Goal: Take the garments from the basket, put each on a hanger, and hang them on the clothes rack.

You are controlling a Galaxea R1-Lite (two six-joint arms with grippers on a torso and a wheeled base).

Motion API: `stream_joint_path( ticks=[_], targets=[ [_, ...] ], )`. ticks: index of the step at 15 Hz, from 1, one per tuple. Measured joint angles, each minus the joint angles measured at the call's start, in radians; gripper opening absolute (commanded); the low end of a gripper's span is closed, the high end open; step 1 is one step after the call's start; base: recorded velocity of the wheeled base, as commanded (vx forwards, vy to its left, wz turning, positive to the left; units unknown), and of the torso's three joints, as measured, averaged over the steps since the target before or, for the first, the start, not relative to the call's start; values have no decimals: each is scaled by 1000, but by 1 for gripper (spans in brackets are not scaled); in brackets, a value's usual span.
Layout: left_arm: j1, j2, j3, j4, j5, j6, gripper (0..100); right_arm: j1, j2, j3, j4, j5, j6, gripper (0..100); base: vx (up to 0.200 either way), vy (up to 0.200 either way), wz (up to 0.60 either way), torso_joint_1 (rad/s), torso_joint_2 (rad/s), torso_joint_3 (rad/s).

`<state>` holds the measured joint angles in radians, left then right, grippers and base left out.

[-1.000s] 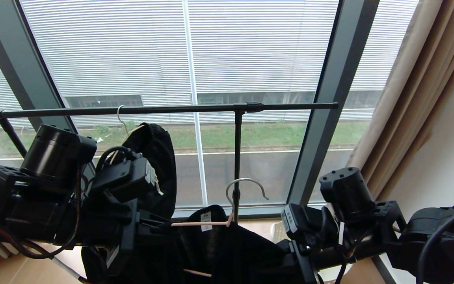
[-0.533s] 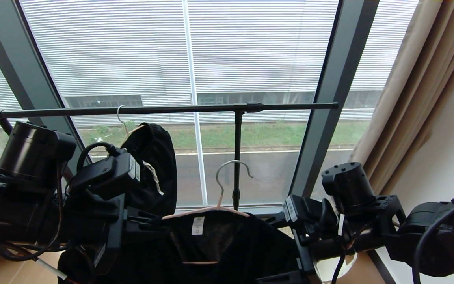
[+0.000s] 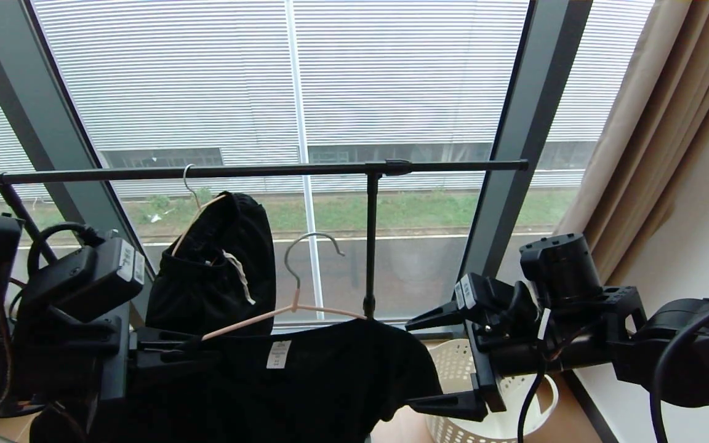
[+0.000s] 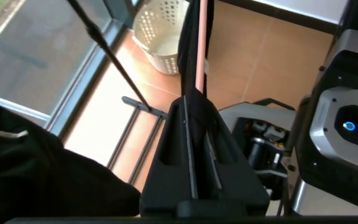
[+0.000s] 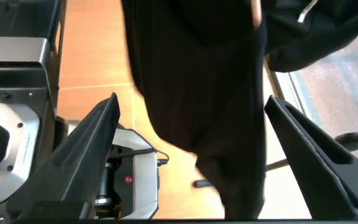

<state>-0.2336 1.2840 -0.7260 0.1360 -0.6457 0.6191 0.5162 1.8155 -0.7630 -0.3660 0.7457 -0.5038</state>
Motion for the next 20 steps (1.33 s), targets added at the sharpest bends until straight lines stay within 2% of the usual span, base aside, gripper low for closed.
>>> stream_joint_path(
  ticks=[2, 3, 9, 11, 15, 19, 20],
  targets=[
    [34, -54, 27, -30, 0, -12, 0, -4, 0, -22, -13, -116, 64, 100, 0, 0, 0, 0, 0, 0],
    [50, -89, 48, -50, 0, -24, 0, -12, 1, -29, -43, -132, 77, 100, 0, 0, 0, 0, 0, 0],
    [87, -254, 130, -74, 0, -61, 0, -82, 49, -39, -120, -141, 94, 100, 0, 0, 0, 0, 0, 0],
    [89, -277, 132, -75, 1, -74, 0, -85, 80, -39, -145, -146, 94, 100, 0, 0, 0, 0, 0, 0],
    [88, -301, 126, -80, 1, -78, 0, -87, 163, -39, -228, -211, 93, 100, 0, 0, 0, 0, 0, 0],
    [88, -307, 111, -84, 1, -101, 0, -87, 208, -33, -230, -214, 89, 100, 0, 0, 0, 0, 0, 0],
    [88, -307, 110, -96, 1, -103, 0, -87, 216, -36, -230, -215, 89, 0, 0, 0, 0, 0, 0, 0]
  ],
)
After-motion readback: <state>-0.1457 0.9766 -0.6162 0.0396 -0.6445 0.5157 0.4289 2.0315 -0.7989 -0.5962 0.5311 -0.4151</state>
